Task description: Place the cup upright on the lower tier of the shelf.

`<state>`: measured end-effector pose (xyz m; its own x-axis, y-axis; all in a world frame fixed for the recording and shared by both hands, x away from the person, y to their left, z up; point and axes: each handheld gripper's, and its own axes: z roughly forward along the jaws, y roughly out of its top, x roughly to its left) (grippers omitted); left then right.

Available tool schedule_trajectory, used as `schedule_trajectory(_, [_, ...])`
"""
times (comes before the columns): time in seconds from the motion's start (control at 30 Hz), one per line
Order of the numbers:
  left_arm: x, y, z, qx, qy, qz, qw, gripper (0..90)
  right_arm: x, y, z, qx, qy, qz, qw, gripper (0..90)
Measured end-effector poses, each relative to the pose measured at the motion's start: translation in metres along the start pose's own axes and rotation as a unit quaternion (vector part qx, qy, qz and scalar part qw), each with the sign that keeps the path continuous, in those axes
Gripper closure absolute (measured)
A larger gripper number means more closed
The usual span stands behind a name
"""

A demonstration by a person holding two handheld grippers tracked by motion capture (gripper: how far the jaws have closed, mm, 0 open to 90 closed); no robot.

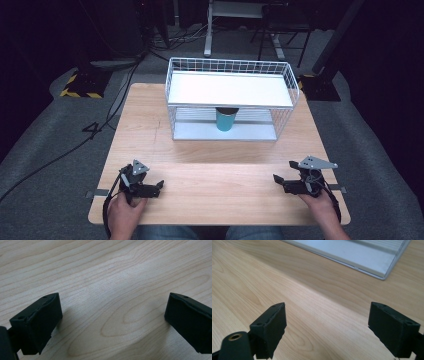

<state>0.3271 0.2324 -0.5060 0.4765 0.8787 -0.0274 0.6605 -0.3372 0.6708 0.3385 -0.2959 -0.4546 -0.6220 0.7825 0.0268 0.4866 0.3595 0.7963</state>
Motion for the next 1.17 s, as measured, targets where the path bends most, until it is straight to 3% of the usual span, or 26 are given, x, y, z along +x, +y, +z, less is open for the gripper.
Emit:
schedule_trajectory(0.57, [0.0,0.0,0.0,0.0,0.002,0.001,1.0,1.7,-0.003,-0.045,0.013,0.041,-0.02,0.011,0.9989,14.9])
schedule_trajectory(0.63, [0.0,0.0,0.0,0.0,0.002,0.001,1.0,1.8,-0.003,-0.048,0.016,0.054,-0.023,0.013,0.9982,13.3])
schedule_trajectory(0.8, [0.0,0.001,0.0,0.001,0.002,0.0,1.0,1.8,-0.001,-0.049,0.018,0.051,-0.036,0.006,0.9981,11.3])
schedule_trajectory(1.17, [0.0,0.001,0.0,0.001,0.003,0.0,1.0,1.7,-0.001,-0.049,0.018,0.053,-0.031,0.004,0.9981,9.9])
